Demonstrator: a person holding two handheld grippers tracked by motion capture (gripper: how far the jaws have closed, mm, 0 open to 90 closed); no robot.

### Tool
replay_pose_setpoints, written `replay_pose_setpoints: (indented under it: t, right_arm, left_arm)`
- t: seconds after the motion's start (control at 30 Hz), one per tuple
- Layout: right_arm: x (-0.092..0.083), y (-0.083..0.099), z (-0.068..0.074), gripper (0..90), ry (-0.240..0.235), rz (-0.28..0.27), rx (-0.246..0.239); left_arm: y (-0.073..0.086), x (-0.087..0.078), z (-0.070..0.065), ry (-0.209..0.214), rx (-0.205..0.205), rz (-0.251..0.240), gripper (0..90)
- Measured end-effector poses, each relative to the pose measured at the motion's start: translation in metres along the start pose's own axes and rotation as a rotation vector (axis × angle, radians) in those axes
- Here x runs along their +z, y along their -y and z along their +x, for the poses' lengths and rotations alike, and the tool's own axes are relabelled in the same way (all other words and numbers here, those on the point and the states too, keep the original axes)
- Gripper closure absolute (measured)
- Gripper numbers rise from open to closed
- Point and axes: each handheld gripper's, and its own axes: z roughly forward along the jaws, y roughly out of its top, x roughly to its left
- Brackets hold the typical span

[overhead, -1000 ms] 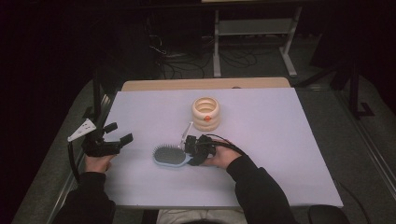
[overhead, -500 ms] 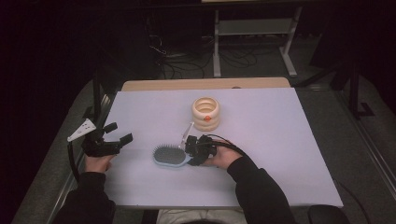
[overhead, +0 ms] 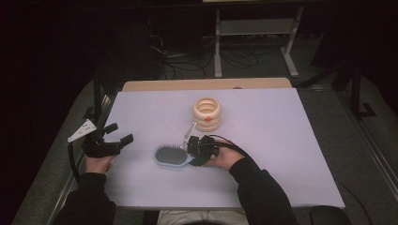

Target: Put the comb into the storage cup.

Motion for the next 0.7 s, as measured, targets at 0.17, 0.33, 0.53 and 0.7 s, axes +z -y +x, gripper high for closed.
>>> replay_pose_setpoints:
  t: [0.17,0.33,0.53,0.7]
  right_arm:
    - [-0.007,0.001,-0.001,68.0,0.009,-0.017,0.005]
    - [-0.016,0.004,-0.003,68.0,0.019,-0.036,0.01]
    - [-0.03,0.008,-0.006,68.0,0.036,-0.059,0.023]
    - [-0.042,0.011,-0.009,68.0,0.052,-0.076,0.035]
  left_arm:
    - [0.0,0.0,0.0,0.0,-0.001,0.0,0.0]
    - [0.0,0.0,0.0,0.0,-0.001,0.0,0.0]
    - [0.0,0.0,0.0,-0.001,-0.001,0.002,0.0]
    - [0.0,0.001,0.0,0.0,-0.003,0.003,0.0]
